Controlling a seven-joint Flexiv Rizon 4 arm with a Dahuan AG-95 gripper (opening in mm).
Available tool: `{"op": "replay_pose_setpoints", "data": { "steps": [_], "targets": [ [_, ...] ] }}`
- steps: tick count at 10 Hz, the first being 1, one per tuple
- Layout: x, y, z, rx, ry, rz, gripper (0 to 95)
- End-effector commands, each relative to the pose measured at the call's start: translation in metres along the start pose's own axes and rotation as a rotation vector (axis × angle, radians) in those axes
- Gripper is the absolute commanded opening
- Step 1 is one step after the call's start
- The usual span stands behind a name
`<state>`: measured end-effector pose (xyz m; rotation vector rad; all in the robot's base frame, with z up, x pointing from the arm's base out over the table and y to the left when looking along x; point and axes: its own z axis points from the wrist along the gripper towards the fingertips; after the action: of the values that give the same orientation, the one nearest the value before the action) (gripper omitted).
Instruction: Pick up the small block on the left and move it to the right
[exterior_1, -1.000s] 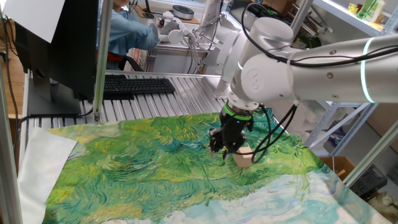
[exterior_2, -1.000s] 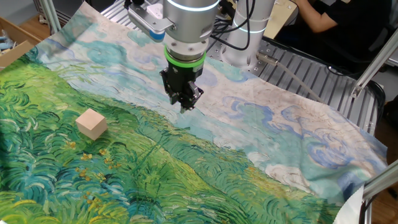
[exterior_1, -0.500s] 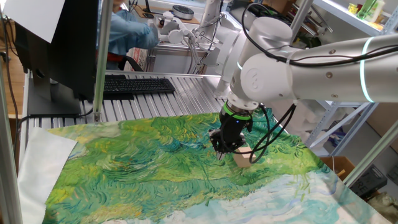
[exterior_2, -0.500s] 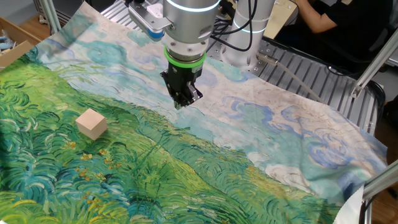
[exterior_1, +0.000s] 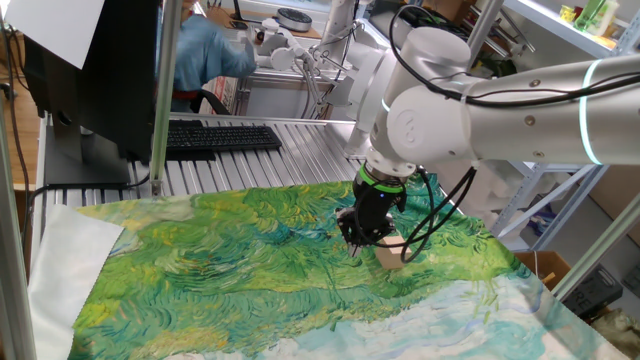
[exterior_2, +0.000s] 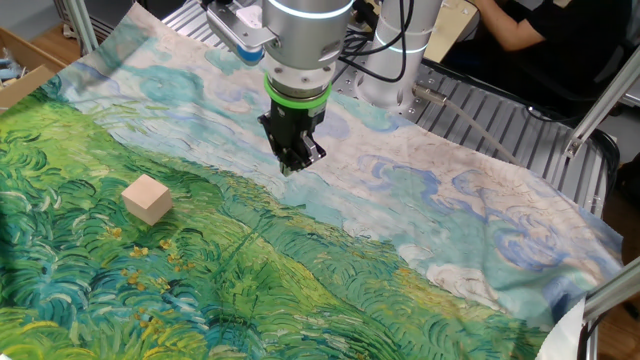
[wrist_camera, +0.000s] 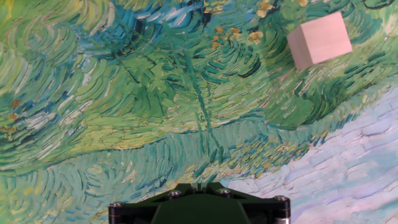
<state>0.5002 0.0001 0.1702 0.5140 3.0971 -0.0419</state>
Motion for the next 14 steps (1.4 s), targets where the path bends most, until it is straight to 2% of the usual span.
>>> {"op": "replay_pose_setpoints", "data": {
  "steps": [1,5,7,8,10,11,14],
  "targets": [
    [0.0,0.0,0.0,0.003,-0.004,-0.001,0.0],
    [-0.001,-0.003,0.0,0.003,-0.009,-0.036,0.0],
    [-0.004,-0.014,-0.001,0.004,-0.009,-0.072,0.0],
    [-0.008,-0.028,0.002,0.003,-0.011,-0.088,0.0],
    [-0.015,-0.042,0.008,0.001,-0.017,-0.098,0.0],
    [-0.019,-0.045,0.008,0.001,-0.018,-0.1,0.0],
    [-0.045,-0.058,-0.001,0.0,-0.017,-0.138,0.0]
  ]
}}
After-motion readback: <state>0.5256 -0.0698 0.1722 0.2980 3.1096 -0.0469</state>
